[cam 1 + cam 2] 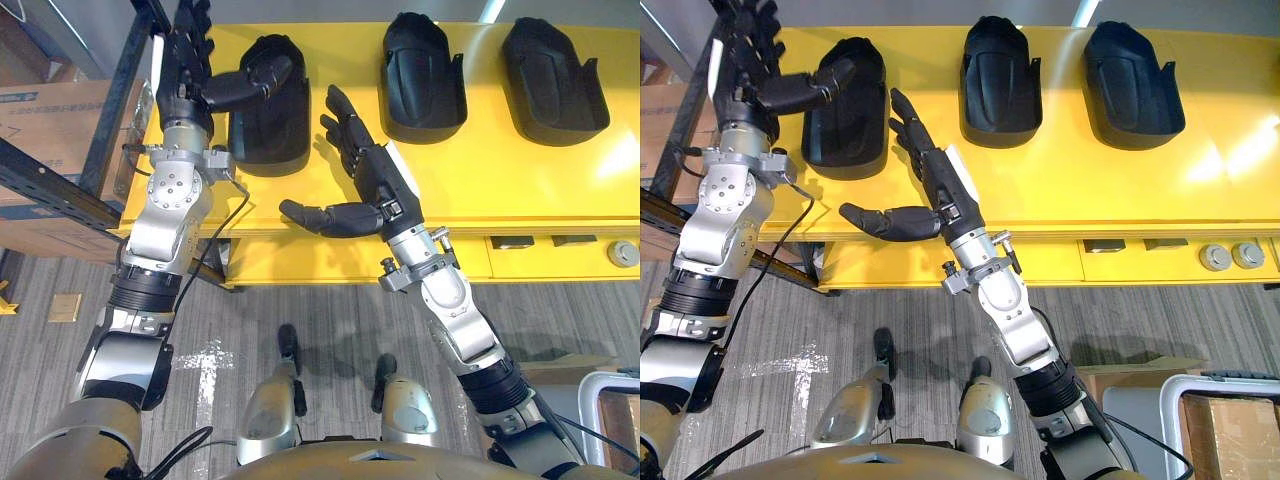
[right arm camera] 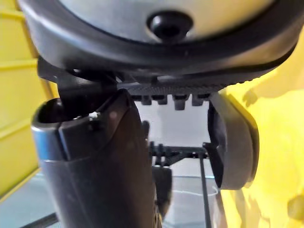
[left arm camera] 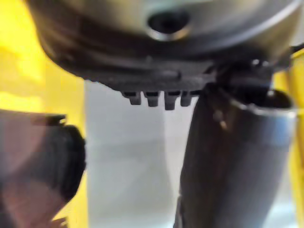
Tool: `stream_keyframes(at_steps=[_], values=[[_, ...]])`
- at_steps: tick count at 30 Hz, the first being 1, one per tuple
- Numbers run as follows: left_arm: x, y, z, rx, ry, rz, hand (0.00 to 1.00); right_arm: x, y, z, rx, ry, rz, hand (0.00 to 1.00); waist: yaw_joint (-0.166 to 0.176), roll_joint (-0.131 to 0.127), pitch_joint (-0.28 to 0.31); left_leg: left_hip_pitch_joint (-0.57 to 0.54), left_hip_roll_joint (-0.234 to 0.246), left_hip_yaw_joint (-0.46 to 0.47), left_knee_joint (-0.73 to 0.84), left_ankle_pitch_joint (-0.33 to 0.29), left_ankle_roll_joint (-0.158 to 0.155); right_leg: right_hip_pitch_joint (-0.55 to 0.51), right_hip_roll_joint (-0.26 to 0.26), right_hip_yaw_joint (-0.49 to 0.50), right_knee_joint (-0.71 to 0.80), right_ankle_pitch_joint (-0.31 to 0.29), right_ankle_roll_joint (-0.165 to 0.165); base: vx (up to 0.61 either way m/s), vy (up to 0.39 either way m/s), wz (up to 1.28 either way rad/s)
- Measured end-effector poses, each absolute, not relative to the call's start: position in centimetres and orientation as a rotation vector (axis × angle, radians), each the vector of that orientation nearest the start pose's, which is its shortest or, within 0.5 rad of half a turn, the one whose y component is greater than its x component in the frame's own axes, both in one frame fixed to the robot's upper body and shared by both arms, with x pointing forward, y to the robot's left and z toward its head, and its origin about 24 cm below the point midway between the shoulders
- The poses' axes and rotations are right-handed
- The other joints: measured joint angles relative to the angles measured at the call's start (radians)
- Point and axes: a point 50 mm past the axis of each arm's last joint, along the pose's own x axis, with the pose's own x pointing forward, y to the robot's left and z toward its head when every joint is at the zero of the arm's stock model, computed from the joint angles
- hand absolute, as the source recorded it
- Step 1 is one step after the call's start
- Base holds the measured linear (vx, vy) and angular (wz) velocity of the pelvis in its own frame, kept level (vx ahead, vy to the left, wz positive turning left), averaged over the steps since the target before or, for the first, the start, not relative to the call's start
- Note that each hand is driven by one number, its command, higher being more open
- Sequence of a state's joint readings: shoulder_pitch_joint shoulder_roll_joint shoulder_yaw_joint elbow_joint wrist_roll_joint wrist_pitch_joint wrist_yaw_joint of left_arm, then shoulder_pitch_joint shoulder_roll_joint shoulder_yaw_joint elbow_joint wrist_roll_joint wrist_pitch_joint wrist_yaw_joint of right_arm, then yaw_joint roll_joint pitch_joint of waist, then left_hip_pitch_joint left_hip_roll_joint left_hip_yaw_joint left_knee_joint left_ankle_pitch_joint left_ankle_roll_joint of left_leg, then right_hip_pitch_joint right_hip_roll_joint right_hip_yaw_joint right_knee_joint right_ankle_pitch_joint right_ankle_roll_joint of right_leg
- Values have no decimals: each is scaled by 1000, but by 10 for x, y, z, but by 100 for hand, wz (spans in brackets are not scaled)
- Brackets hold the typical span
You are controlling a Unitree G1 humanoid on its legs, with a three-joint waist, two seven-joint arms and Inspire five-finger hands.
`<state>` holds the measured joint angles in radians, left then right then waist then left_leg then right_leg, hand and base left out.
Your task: Walk over and take three plastic housings, then place them on the shelf
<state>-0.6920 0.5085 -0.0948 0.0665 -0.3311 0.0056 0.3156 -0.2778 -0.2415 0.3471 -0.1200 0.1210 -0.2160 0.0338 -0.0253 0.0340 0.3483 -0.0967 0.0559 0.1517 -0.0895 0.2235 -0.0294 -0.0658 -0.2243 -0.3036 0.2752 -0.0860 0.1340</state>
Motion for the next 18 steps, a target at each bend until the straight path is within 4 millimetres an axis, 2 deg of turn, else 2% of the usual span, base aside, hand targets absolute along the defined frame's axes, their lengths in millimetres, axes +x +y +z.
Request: stream_keyframes(at_steps=[4,8,11,15,18], values=[[325,199,262,175,-726,298,100,271,-86,132,-266,-512,476,100,-1,19,-36,0,0,-13,0,0,0,15,2,-16,-12,0,0,24,-27,9],[299,207,269,141,-863,363,100,271,-90,129,-400,-543,430,100,14,20,-64,-3,-1,-20,0,0,0,19,3,-23,-19,0,0,18,-19,5],[277,201,260,117,-914,322,100,274,-93,126,-468,-561,383,100,24,22,-74,-3,-2,-32,0,0,0,32,4,-35,-30,1,2,25,-25,12],[235,183,231,-16,-957,205,100,277,-95,120,-612,-601,290,100,47,27,-78,-20,-2,-63,0,-1,-4,44,10,-68,-50,2,-2,9,-29,20],[224,182,217,-39,-940,182,100,279,-97,120,-667,-634,233,100,59,27,-78,-35,3,-81,0,3,-9,43,18,-86,-54,4,-5,-12,-52,18]])
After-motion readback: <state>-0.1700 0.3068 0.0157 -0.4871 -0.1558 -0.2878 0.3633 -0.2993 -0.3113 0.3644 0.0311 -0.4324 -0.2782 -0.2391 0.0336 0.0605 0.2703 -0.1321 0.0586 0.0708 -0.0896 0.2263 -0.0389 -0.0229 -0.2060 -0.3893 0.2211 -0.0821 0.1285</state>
